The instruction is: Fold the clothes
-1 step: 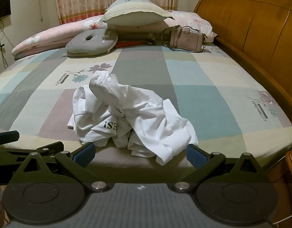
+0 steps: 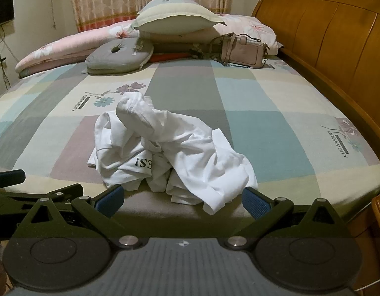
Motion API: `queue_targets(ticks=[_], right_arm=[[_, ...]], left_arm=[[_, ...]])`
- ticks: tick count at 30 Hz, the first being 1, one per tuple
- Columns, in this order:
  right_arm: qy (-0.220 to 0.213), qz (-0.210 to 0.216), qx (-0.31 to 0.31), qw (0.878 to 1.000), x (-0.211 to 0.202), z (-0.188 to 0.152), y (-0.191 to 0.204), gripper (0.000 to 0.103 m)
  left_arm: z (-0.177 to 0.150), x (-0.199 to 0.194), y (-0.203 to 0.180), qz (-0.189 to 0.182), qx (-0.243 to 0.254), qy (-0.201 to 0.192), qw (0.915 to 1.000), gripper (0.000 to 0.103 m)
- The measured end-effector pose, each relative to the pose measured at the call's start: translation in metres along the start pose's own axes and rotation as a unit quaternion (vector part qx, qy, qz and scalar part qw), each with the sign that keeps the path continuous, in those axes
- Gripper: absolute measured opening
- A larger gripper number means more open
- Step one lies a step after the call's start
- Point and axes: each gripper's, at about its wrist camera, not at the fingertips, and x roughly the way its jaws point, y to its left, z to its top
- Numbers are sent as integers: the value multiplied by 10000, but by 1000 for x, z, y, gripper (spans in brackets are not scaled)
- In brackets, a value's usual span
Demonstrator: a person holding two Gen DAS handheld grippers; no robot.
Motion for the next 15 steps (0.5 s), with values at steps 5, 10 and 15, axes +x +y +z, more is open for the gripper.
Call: queue_targets(ticks=[5,10,15], right_arm=[[29,13,-3,10000,-1,-1,-1,103],[19,-6,-55,10000,0,0,0,103],[-14,16,-15,10000,-4,-1,-1,103]], left_arm=[[-1,-2,1,-12,-1,15,10000,102],[-1,1,0,-24,8,20,10000,102],[0,-3,-1,-50,29,-20,10000,102]])
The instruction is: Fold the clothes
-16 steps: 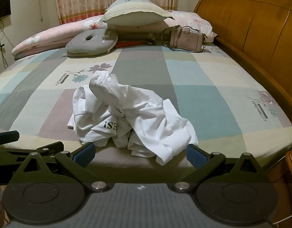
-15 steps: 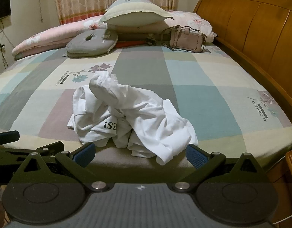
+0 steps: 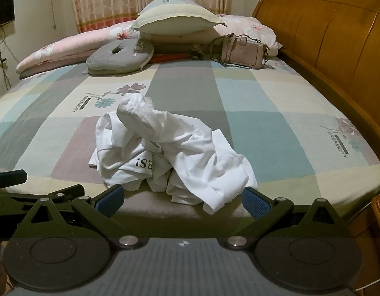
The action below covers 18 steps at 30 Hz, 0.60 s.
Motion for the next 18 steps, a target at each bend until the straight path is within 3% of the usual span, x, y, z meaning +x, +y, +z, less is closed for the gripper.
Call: queue_targets(ticks=[18], right_arm=[[23,40,17,10000,0,3,0,103]], left_arm=[[1,2,1,-42,32,-21,10000,102]])
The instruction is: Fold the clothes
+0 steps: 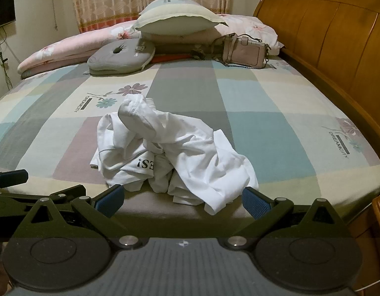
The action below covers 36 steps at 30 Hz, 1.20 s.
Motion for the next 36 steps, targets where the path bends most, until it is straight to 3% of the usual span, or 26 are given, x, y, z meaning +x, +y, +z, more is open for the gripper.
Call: queue_targets(ticks=[27,36], right_arm=[[274,9,162,9995,30,16,-18,103],[275,178,190,9993,36,16,-20,103]], left_arm=[[17,29,-14,-182,239,63,9995,102],[17,31,-15,-32,367,-23,9993,102]])
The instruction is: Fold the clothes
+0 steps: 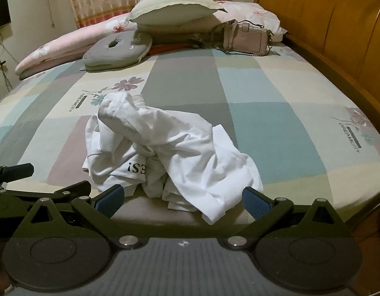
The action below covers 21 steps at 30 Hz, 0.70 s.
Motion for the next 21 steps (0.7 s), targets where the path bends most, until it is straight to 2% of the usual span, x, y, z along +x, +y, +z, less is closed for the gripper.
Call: queue_targets(ticks=[4,13,21], right_arm=[[-2,5,-73,10000,1,0,2,103],[30,-167,-86,9998,-1,-2,1,103],[-16,-142,-86,9999,-3,2,-1,103]], left_arm=[[-3,1,3,-102,-3,-116,9999,102],[-2,9,-2,-340,139,-44,9993,102],[2,10,-2,-349,81,-61,9993,102]])
